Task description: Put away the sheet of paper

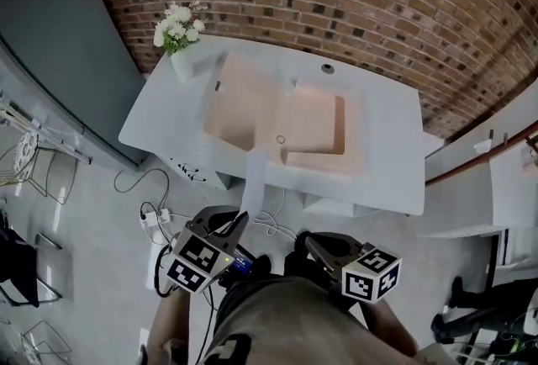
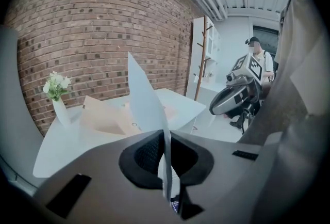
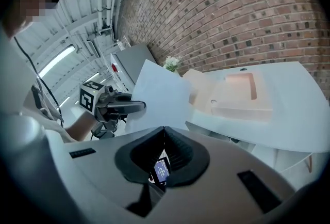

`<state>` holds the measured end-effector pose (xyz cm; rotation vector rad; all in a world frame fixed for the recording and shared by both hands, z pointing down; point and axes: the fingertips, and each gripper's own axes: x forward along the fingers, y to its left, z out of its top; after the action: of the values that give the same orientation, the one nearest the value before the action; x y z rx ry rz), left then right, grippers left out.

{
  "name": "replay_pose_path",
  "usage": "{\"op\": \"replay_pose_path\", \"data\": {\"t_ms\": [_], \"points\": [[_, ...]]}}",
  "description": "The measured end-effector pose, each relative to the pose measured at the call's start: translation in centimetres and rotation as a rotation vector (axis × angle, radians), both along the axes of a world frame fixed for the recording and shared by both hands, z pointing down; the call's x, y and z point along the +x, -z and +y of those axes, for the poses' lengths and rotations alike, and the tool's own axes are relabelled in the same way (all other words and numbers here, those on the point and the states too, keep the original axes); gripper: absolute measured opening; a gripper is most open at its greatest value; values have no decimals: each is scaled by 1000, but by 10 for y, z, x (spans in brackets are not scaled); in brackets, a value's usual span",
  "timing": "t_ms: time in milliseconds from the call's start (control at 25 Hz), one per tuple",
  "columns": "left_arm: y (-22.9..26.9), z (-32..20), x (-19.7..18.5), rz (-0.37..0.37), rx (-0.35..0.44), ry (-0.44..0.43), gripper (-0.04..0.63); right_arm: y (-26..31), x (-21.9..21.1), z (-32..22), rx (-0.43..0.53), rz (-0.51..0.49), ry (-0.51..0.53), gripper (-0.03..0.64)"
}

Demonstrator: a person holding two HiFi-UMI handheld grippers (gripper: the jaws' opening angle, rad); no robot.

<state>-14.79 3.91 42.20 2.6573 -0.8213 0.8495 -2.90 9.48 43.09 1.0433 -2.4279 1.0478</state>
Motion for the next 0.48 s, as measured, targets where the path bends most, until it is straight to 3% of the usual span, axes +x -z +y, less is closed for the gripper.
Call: {"op": "replay_pose_path", "data": {"t_ms": [280, 480], "points": [[7, -25, 29, 22, -48, -10, 14, -11, 38, -27, -36, -51, -44, 21], [16, -50, 47, -5, -33, 6, 14, -8, 65, -49, -30, -79, -51, 21]]}}
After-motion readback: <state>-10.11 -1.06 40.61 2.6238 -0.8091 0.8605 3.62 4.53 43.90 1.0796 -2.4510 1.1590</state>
